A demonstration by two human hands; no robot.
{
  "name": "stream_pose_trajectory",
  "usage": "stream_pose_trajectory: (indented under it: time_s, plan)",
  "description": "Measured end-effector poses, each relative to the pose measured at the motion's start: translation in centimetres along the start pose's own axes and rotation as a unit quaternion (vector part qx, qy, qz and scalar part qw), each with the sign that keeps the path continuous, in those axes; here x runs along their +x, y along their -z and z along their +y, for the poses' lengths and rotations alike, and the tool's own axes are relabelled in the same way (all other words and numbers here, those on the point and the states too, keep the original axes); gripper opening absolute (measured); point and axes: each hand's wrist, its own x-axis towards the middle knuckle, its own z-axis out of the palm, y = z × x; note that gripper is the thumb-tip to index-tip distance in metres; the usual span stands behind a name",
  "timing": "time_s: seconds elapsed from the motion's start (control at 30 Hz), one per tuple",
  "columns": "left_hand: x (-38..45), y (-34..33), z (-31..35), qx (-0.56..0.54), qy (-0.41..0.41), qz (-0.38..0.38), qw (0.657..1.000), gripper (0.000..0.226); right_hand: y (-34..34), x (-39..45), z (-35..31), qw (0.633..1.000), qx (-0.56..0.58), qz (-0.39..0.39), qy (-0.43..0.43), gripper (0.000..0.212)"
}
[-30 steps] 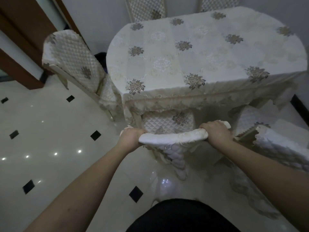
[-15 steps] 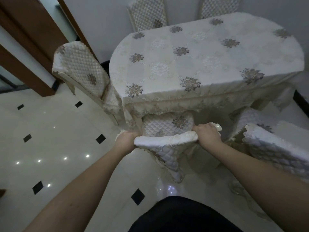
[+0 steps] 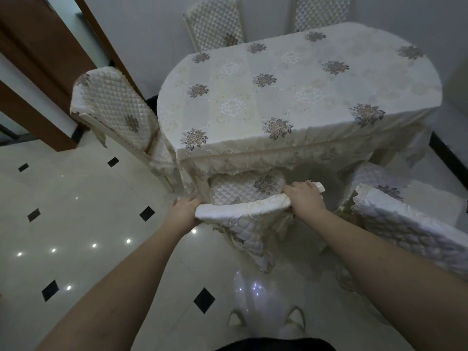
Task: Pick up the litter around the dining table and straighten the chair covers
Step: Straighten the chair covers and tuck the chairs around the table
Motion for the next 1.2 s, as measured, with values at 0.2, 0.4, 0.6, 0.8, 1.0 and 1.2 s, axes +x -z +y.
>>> stream_pose_trajectory:
  time_s: [0.2,0.4,0.6,0.8,1.0,1.2]
  plan:
    - [-2.6,2.4,2.1,-0.029,-0.07,0.011,0.997,0.07,1.1,-4.6,-0.2,0.998,0.047,0.015,-0.032,0.073]
    - [-7.2,4.0,7.0,-0.084,-0.185,0.13,0.971,0.054,2.1,-14.7,0.0,0.992,0.016,0.028,-0.121,0.076]
    - [-10.5,3.9,12.6,-0.042,-0.28,0.187,0.941,0.058,4.6,-23.1,-0.9,0.973,-0.017,0.094,-0.208,0.062]
    - [-12.9,5.3,22.2,-0.047,-0.369,0.187,0.909,0.059,6.3,-31.6,1.6,0.949,-0.009,0.128,-0.288,0.068]
    - [-15.3,5.6,31.5,-0.036,-0.432,0.17,0.885,0.061,6.5,-39.4,6.5,0.916,0.035,0.165,-0.363,0.065]
    - [-16.0,4.1,39.5,-0.015,-0.449,0.16,0.879,0.061,5.0,-45.3,11.2,0.913,0.039,0.152,-0.376,0.067]
